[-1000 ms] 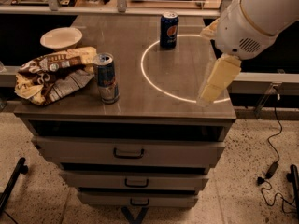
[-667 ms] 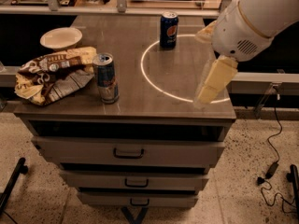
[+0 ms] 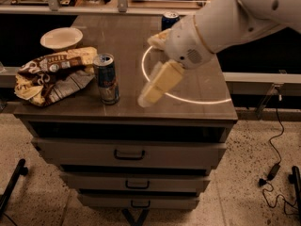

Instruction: Knock redbull can over

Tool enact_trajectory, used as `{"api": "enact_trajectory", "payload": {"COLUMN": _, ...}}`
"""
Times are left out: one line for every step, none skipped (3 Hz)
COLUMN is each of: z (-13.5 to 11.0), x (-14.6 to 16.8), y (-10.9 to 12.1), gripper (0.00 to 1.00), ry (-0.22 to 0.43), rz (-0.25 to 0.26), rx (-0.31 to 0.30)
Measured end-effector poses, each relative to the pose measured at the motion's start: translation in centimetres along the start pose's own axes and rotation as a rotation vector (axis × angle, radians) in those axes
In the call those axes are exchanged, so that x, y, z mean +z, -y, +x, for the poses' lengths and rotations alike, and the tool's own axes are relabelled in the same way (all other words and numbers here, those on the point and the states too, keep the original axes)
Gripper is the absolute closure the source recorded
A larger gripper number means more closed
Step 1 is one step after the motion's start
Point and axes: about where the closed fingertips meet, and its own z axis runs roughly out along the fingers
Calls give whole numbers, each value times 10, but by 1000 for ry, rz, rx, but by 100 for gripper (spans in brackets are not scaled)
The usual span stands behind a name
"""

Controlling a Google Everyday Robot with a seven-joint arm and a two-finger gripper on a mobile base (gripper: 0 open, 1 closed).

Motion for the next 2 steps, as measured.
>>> {"api": "enact_trajectory", "payload": {"z": -11, "x": 2, "y": 4, "gripper": 0, "ry": 28, "rz": 22, "rx": -1}}
{"api": "enact_trajectory", "payload": {"z": -12, "x": 5, "y": 5, "gripper": 0, "ry": 37, "rz": 22, "rx": 0}}
